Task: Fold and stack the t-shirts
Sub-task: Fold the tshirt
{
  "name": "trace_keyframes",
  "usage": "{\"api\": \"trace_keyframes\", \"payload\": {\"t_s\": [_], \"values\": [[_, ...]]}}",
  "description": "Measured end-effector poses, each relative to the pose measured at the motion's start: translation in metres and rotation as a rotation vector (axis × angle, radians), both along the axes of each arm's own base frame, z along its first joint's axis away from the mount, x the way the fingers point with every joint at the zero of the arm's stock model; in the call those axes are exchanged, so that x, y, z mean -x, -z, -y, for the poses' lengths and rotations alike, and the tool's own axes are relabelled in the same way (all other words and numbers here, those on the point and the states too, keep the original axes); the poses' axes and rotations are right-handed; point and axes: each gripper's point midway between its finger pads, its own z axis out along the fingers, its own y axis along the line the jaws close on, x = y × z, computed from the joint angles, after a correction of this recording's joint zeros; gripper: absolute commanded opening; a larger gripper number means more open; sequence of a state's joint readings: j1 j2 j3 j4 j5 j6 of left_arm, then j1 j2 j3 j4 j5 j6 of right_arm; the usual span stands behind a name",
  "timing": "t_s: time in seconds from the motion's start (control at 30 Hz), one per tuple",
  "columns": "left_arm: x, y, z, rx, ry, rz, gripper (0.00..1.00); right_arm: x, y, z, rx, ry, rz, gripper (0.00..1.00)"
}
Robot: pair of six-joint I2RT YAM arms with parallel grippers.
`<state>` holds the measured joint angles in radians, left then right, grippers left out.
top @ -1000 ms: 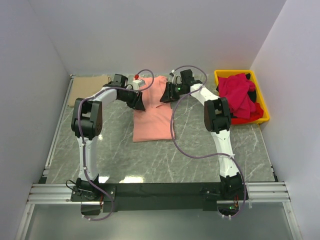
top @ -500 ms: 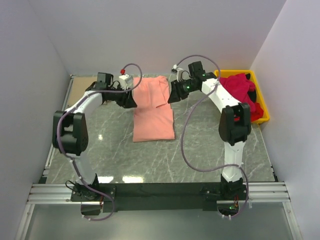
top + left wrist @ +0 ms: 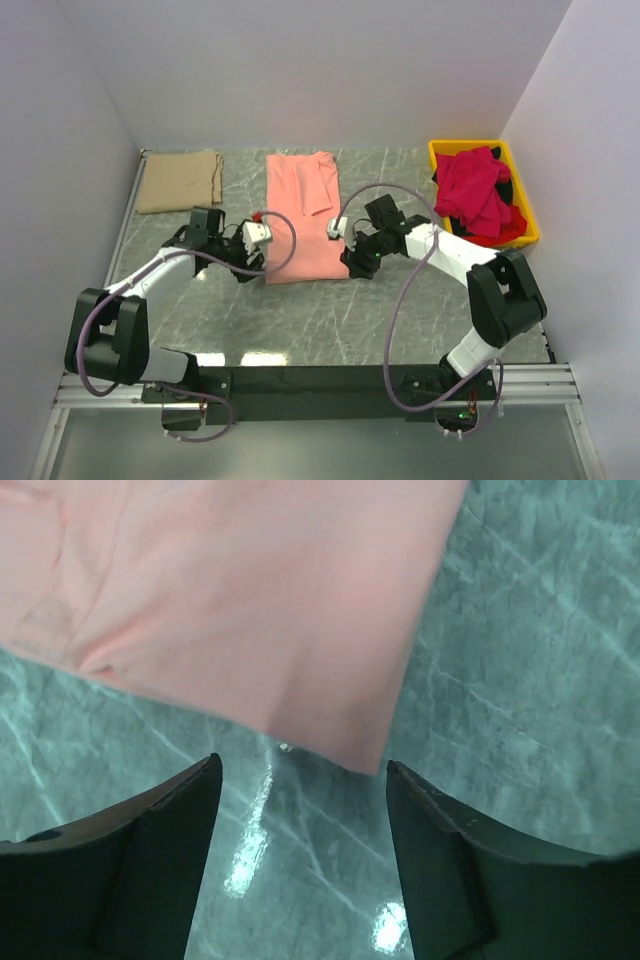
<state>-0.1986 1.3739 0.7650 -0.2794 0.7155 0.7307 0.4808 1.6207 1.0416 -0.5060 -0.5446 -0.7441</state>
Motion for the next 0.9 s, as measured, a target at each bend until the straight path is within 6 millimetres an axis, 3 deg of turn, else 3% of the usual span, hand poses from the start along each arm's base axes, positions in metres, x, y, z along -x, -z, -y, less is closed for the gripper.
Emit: {"api": "trace_keyframes", "payload": {"t_s": [0.27, 0.53, 0.73, 0.77, 0.8, 0.87, 0.9], "values": [[0.020, 0.028, 0.023, -0.090, 0.156, 0.131, 0.64, 0.005, 0.010, -0.021, 0.002, -0.195, 0.248, 0.52], [0.018, 0.039, 0.035, -0.168, 0.247, 0.237, 0.54, 0.011, 0.016, -0.029, 0.056, -0.328, 0.331, 0.48], [0.019, 0.051, 0.030, -0.226, 0.280, 0.242, 0.57, 0.008, 0.043, -0.026, 0.155, -0.378, 0.323, 0.45], [0.019, 0.052, 0.029, -0.235, 0.281, 0.244, 0.57, 0.007, 0.045, -0.026, 0.162, -0.385, 0.326, 0.43], [0.019, 0.052, 0.029, -0.241, 0.283, 0.247, 0.53, 0.004, 0.044, -0.025, 0.169, -0.380, 0.339, 0.32], [0.020, 0.055, 0.029, -0.255, 0.290, 0.247, 0.49, 0.001, 0.047, -0.024, 0.186, -0.379, 0.342, 0.23], [0.021, 0.057, 0.029, -0.261, 0.297, 0.244, 0.48, -0.001, 0.047, -0.025, 0.190, -0.375, 0.343, 0.14]]}}
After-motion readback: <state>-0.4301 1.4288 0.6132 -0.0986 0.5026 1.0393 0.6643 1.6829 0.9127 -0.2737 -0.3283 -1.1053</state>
